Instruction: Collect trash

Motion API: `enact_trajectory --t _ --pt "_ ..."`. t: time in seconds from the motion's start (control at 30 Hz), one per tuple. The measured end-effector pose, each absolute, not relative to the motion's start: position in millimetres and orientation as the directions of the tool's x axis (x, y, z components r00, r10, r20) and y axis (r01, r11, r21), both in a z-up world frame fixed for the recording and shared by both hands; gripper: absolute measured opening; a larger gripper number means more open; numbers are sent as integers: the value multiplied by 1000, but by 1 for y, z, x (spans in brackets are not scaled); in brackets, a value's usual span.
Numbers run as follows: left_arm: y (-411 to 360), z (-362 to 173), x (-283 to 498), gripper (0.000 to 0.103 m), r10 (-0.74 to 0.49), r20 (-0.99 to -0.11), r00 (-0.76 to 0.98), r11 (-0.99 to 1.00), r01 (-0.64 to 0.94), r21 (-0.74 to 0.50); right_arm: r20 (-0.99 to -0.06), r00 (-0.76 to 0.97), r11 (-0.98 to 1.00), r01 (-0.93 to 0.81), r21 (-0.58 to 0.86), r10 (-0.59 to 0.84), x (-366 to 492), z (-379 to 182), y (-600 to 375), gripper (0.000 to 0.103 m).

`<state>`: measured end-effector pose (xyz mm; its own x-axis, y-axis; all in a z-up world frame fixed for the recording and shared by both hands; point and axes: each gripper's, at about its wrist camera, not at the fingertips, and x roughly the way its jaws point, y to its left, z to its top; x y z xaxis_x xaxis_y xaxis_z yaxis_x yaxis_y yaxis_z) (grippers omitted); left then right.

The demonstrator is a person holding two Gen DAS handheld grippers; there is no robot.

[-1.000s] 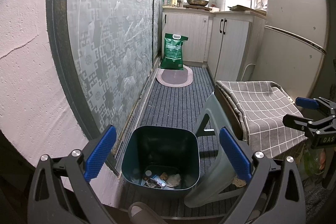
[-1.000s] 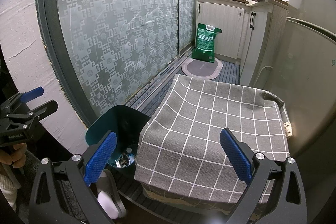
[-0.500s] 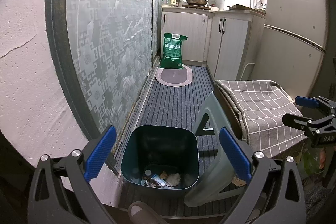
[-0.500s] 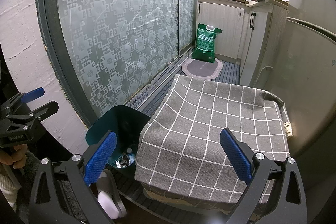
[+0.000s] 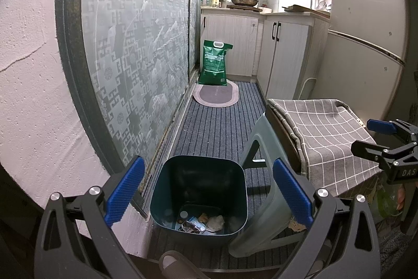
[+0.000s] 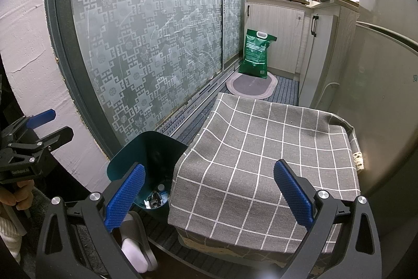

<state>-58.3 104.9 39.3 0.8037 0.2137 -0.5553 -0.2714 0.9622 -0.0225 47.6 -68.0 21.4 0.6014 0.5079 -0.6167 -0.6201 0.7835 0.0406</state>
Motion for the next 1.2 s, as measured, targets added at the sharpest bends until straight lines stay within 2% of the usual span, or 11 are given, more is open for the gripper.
enact_trajectory --t 1.2 --pt "107 40 -57 100 222 -566 794 958 -286 -26 -617 600 783 -621 42 509 44 22 -63 100"
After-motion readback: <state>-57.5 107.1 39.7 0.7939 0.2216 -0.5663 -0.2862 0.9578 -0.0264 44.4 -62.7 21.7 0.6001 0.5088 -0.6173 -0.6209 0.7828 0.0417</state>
